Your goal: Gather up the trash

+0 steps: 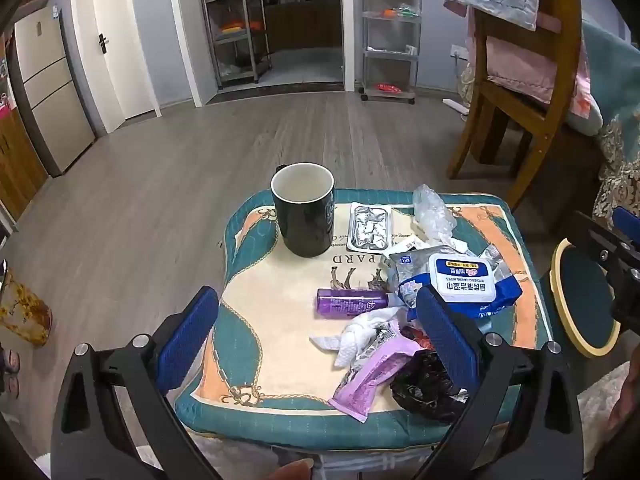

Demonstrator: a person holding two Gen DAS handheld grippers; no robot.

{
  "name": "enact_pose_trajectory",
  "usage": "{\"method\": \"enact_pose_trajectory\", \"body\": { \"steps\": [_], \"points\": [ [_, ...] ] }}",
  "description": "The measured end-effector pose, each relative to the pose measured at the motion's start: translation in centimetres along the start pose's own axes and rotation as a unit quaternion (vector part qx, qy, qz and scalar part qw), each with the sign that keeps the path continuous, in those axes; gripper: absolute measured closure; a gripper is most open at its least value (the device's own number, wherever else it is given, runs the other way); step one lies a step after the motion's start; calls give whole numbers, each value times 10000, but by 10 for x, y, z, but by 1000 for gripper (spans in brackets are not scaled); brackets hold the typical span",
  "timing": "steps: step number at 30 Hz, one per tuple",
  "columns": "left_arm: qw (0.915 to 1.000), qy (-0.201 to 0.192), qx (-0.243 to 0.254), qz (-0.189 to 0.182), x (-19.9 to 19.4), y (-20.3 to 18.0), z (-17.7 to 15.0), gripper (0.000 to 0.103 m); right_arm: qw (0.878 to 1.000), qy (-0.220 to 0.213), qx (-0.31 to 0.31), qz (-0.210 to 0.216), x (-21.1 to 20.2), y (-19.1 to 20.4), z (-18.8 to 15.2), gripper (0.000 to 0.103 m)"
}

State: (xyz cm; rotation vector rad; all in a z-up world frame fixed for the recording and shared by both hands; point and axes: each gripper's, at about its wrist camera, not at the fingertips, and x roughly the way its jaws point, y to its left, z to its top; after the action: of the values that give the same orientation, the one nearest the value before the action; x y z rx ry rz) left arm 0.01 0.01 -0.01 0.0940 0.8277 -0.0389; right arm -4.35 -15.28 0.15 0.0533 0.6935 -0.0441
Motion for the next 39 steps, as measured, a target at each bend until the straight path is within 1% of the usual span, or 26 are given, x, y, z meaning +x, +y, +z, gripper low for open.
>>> {"method": "enact_pose_trajectory", "body": {
  "steps": [2,16,18,39],
  "points": [
    [10000,-51,-3,32,-1,0,0,6,10000,3,-3,-12,0,0,0,4],
    [10000,-61,39,16,-5,4,-4,6,10000,25,-8,-19,1,1,-2,4],
    [10000,-11,46,52,1,-2,0,6,10000,31,-4,-20,2,1,-2,4],
    [10000,12,41,24,4,-4,-3,6,10000,76,27,-9,5,1,-4,4]
  ]
}}
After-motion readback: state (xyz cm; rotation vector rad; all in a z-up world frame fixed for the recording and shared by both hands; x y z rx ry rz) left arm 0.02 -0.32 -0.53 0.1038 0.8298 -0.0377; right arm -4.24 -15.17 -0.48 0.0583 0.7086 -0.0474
